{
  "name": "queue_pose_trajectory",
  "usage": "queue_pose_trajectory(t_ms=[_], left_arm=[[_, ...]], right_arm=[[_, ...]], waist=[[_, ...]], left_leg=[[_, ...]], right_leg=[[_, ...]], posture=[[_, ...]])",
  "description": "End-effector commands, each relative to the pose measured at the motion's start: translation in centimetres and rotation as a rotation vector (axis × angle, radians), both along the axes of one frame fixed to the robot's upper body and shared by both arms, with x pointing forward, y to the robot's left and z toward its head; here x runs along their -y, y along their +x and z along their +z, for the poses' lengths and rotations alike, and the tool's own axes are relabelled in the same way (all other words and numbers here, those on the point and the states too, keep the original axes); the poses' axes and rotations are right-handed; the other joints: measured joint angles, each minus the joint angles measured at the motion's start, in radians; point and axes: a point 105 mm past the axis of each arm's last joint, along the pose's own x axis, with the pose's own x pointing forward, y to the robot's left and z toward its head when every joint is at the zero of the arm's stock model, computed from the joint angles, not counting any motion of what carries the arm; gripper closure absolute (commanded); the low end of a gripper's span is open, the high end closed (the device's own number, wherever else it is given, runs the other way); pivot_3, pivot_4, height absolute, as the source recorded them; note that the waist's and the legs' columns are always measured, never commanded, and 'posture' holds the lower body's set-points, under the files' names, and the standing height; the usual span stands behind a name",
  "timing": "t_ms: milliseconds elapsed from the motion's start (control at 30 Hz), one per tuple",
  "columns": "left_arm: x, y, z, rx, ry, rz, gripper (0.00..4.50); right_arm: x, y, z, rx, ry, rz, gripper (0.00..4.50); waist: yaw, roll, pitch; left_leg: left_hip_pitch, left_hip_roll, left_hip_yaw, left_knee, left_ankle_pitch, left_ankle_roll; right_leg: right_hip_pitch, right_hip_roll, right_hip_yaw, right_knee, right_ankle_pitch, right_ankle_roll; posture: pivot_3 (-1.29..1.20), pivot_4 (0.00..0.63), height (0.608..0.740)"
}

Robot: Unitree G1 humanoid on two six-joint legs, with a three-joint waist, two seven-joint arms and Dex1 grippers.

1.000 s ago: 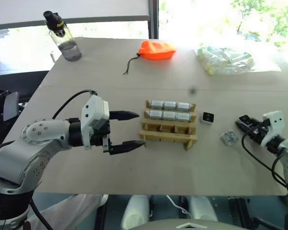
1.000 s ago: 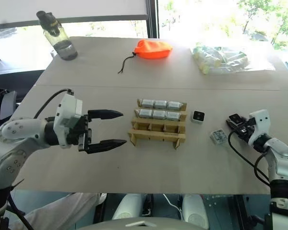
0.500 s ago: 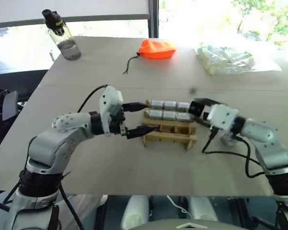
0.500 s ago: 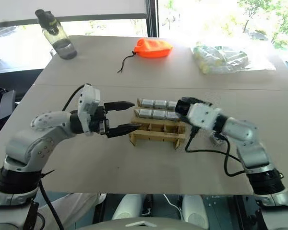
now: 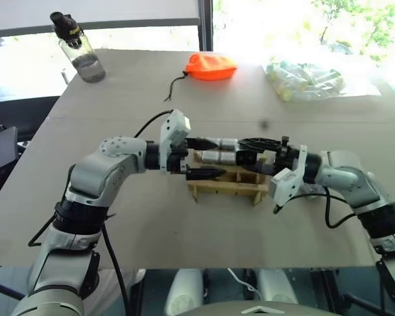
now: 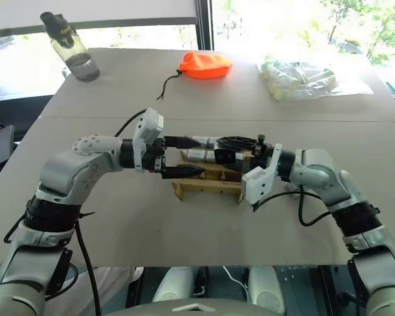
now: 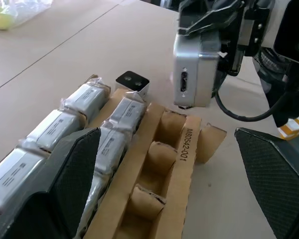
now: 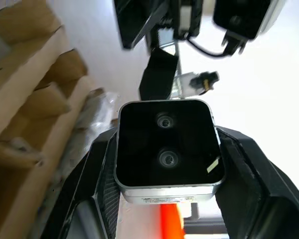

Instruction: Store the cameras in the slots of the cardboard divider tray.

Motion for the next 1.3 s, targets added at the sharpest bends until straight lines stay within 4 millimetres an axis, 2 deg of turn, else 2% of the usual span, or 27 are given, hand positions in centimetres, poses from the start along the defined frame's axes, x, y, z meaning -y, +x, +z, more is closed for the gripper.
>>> queue_pose_trajectory(t_ms=[33,233,467,567,700,800,1000,1067,1100,1167,1300], left_arm=[[0.4,-0.3,0.5,0.005,0.000,-0.026,0.00],[0.9,-0.4,0.8,0.004,-0.005,-0.048,0.00],[1.2,-0.7,0.8,-0.010,-0.005,-0.077,0.00],[1.2,-0.7,0.7,-0.012,-0.004,-0.081,0.72],[1.2,-0.7,0.8,-0.009,-0.008,-0.085,2.68],[1.2,-0.7,0.9,-0.007,-0.010,-0.085,3.66],[1.3,-0.7,1.1,-0.005,-0.016,-0.089,3.73],[1.3,-0.7,1.1,-0.004,-0.015,-0.089,3.73],[1.2,-0.6,1.1,-0.005,-0.015,-0.090,3.73],[1.1,-0.5,1.0,0.003,-0.004,-0.092,3.73],[0.0,0.0,0.3,0.030,0.032,-0.102,3.73]], right_arm=[[-1.0,-0.4,0.1,0.041,0.017,0.029,2.51],[-2.7,0.0,-0.7,0.052,0.006,0.028,2.51],[-3.2,0.7,-0.9,0.045,0.011,0.016,2.51],[-3.1,0.8,-1.0,0.046,0.009,0.014,2.51],[-3.1,0.7,-1.1,0.043,0.004,0.018,2.51],[-3.2,0.5,-1.2,0.040,0.001,0.024,2.51],[-3.4,0.2,-1.8,0.011,-0.031,0.034,2.51],[-3.4,0.0,-1.9,-0.007,-0.031,0.036,1.46],[-3.4,-0.1,-1.9,-0.014,-0.026,0.040,1.12],[-3.2,-0.2,-1.2,-0.058,0.054,0.024,0.10],[-1.6,-0.2,-0.6,-0.194,0.128,-0.029,0.00]], waist=[[-0.003,0.000,0.000],[-0.004,0.000,0.000],[-0.007,0.000,0.000],[-0.009,0.000,0.000],[-0.010,0.000,0.000],[-0.011,0.000,0.000],[-0.011,0.000,0.000],[-0.011,0.000,0.000],[-0.011,0.000,0.000],[-0.011,0.000,0.000],[-0.010,0.000,0.000]], left_leg=[[0.000,0.000,0.000,0.000,0.000,0.000],[0.000,0.000,0.000,0.001,0.000,0.000],[0.000,0.000,0.000,0.001,0.000,0.000],[0.000,0.000,0.000,0.001,0.000,0.000],[0.000,0.000,0.000,0.001,0.000,0.000],[0.000,0.000,0.000,0.001,0.000,0.000],[0.000,0.000,0.000,0.001,0.000,0.000],[0.000,0.000,0.000,0.001,0.000,0.000],[0.000,0.000,0.000,0.001,0.000,0.000],[0.000,0.000,0.000,0.001,0.000,0.000],[0.000,-0.001,0.000,0.001,0.000,0.000]], right_leg=[[0.000,0.000,0.000,0.000,0.000,0.000],[0.000,-0.001,0.000,0.000,0.000,0.000],[0.000,0.000,0.000,0.000,0.000,0.000],[0.000,-0.001,0.000,0.000,0.000,0.000],[0.000,0.000,0.000,0.000,0.000,0.000],[0.000,0.000,0.000,0.001,0.000,0.000],[0.000,-0.001,0.001,0.000,0.000,0.000],[0.000,-0.001,0.001,0.001,0.000,0.000],[0.000,-0.001,0.001,0.001,0.000,0.000],[0.000,0.000,0.001,0.001,0.000,0.000],[0.000,-0.001,0.000,0.001,0.000,0.000]], posture=[[0.00,0.150,0.726],[0.00,0.150,0.726],[0.00,0.150,0.726],[0.00,0.150,0.726],[0.00,0.150,0.726],[0.00,0.150,0.726],[0.00,0.150,0.726],[0.00,0.150,0.726],[0.00,0.150,0.726],[0.00,0.150,0.726],[0.00,0.150,0.726]])
